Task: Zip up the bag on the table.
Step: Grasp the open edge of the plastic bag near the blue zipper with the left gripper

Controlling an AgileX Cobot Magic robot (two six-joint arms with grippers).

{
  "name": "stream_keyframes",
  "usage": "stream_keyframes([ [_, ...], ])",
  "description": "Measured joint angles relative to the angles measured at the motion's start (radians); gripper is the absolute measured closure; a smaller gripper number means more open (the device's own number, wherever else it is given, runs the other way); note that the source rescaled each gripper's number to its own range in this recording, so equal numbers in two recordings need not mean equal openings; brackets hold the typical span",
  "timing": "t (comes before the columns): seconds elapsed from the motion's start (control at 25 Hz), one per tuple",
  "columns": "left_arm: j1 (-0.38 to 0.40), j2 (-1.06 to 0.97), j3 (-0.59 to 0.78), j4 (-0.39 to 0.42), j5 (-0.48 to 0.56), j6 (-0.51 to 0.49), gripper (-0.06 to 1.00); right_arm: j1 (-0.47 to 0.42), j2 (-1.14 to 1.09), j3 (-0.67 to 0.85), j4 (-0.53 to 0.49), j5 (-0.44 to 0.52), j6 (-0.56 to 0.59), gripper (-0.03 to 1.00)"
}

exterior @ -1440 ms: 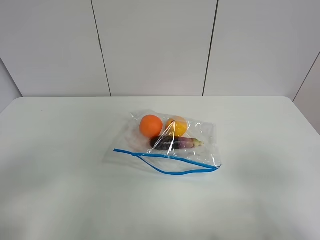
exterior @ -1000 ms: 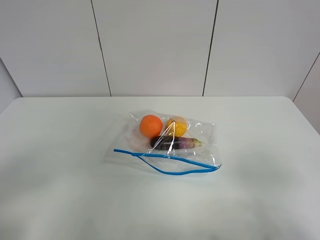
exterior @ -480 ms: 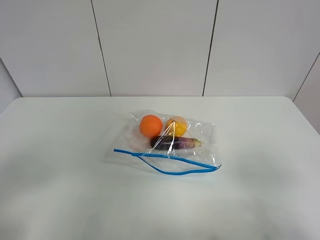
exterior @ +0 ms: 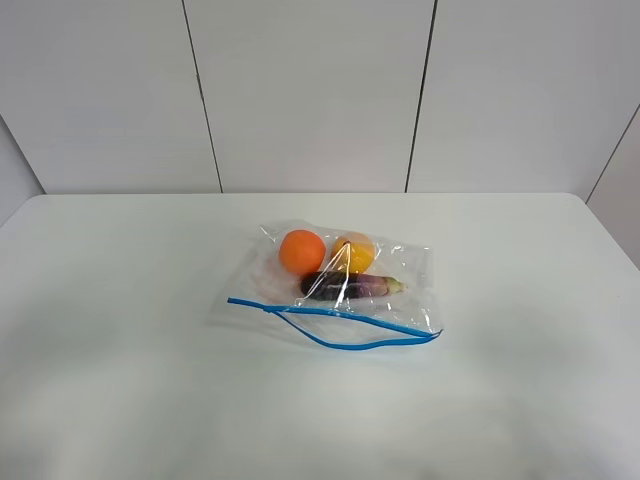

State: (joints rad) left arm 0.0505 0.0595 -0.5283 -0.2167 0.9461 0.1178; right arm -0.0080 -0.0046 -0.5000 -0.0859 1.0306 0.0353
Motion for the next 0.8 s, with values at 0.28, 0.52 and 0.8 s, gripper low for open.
stream_keyframes([
  [0.28,0.000,0.346,-0.080,-0.092,-0.071,0.039,-0.06,0.000,0.000,0.000,0.000,0.000,0.000,-0.03],
  [0.52,0.000,0.724,-0.182,-0.205,-0.114,0.117,-0.06,0.000,0.000,0.000,0.000,0.000,0.000,-0.03],
  [0.8,0.000,1.156,-0.344,-0.449,-0.111,0.304,-0.06,0.000,0.000,0.000,0.000,0.000,0.000,-0.03],
])
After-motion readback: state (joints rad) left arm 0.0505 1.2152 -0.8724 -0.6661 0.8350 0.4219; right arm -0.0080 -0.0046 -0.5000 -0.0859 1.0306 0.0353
